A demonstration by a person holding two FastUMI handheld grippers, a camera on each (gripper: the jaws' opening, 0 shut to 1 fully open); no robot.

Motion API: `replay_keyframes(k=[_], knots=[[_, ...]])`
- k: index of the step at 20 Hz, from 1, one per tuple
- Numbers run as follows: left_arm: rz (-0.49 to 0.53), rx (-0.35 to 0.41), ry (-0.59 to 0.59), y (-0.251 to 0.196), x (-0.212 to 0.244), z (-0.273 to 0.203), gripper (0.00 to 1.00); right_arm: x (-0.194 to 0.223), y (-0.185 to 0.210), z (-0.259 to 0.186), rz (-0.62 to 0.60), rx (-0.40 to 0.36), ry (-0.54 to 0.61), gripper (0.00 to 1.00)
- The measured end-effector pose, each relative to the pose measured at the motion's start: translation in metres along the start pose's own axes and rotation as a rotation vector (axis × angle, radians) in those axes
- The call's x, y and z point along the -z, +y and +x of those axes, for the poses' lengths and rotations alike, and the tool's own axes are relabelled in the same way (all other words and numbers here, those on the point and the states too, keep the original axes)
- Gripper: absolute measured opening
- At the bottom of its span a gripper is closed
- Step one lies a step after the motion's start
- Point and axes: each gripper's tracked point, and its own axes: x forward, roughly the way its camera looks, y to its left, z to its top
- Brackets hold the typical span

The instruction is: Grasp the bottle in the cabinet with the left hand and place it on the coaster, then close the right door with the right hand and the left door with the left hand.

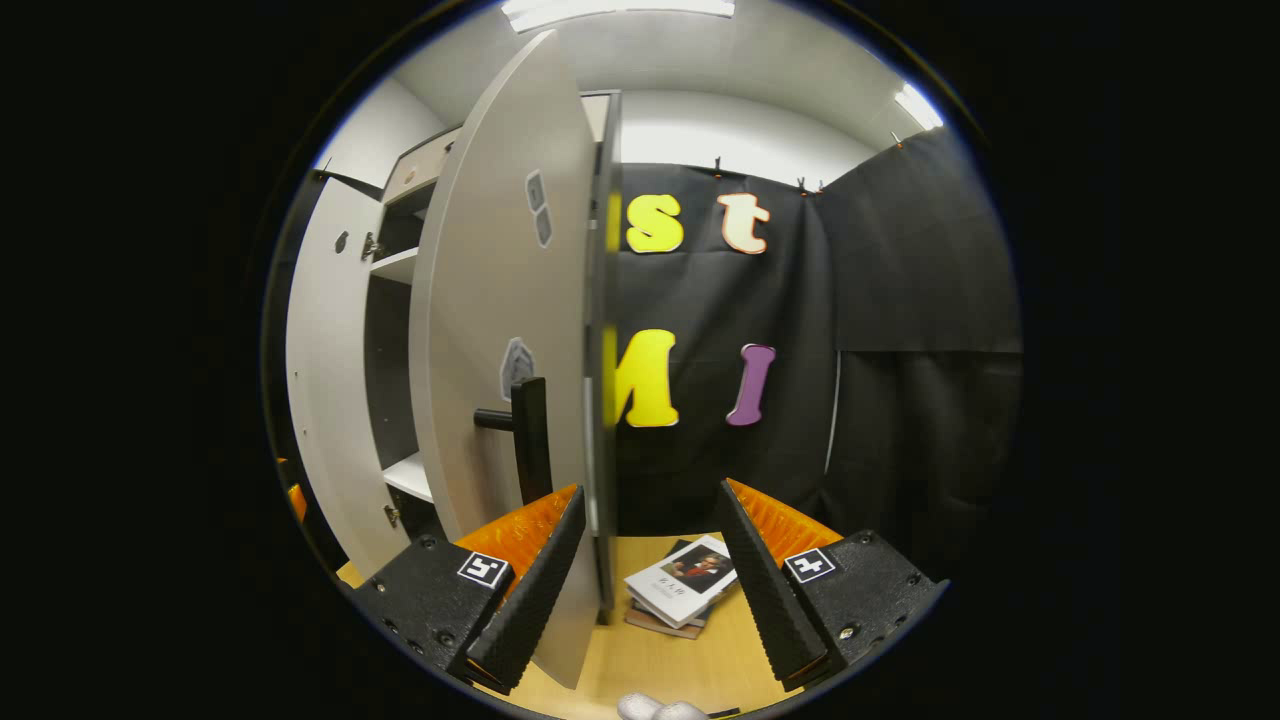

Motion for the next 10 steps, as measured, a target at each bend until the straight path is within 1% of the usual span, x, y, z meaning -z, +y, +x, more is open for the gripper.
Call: replay_keyframes(k=[4, 7, 10], knots=[[-0.001, -0.004, -0.003, 0.009, 0.0, -0.002, 0.96, 0.001, 0.047, 0.005, -0.019, -0.077, -0.01, 0.82], [0.002, -0.002, -0.001, 0.014, 0.001, -0.002, 0.96, 0.001, 0.069, 0.01, -0.063, -0.108, -0.023, 0.83], [0.003, -0.002, 0.006, 0.017, 0.004, 0.001, 0.96, 0.005, 0.082, 0.004, -0.055, -0.151, -0.018, 0.83]])
